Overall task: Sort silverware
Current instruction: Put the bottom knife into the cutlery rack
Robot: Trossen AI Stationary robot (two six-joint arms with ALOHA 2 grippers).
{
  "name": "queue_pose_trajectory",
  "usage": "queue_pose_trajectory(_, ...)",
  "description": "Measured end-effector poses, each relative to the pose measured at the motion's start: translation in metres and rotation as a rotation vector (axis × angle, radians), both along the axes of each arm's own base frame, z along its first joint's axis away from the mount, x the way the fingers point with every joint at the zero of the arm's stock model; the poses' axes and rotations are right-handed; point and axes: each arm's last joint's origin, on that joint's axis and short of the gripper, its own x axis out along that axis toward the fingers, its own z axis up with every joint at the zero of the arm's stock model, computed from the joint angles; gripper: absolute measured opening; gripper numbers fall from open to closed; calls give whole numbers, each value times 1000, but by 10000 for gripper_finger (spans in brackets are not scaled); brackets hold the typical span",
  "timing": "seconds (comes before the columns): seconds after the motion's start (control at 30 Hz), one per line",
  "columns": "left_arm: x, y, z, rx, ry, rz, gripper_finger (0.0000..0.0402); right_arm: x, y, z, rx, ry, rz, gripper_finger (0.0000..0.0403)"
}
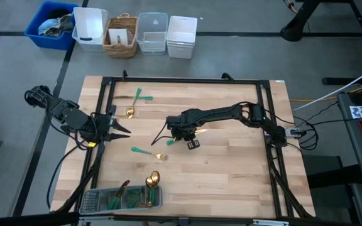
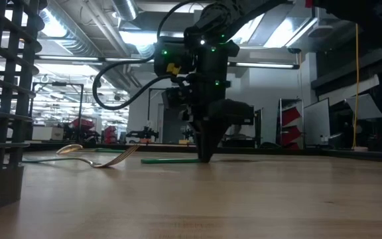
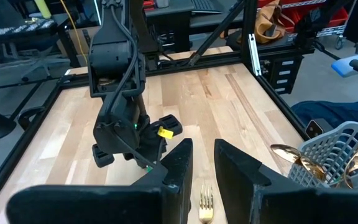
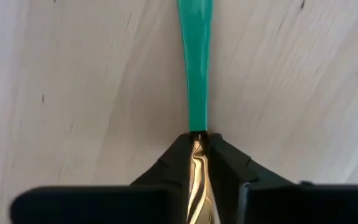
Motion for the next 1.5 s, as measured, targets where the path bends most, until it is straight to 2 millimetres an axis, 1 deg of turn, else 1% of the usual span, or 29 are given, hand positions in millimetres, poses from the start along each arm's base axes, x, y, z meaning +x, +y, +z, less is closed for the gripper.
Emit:
queue_pose_trajectory(0.1,0,0,0,0,0,0,60,0,0,0,-2,0,0,31)
queue_pose_trajectory(0.17,0,0,0,0,0,0,60,0,0,0,-6,1,0,27)
queue_pose_trajectory(0.23,0,0,0,0,0,0,60,0,0,0,-8,2,-1,29)
queue_pose_trajectory(0.4,0,0,0,0,0,0,60,0,0,-1,-7,3,-10,54)
queue_pose_trajectory(0.47,0,0,0,0,0,0,60,0,0,-1,-7,3,-11,58)
queue_pose_trajectory(0.73,0,0,0,0,0,0,60,5,0,7,-9,-5,-11,61)
queue_pose_trajectory(0.83,0,0,0,0,-1,0,60,8,1,10,-10,-35,-9,62)
queue_pose_trajectory(1.13,0,0,0,0,-1,0,60,7,0,10,-33,-15,-7,62)
queue_pose_trajectory(1.3,0,0,0,0,0,0,60,5,0,9,-37,-6,-52,63)
queue_pose_trajectory(1.5,0,0,0,0,0,0,60,5,0,10,-39,-7,-60,63)
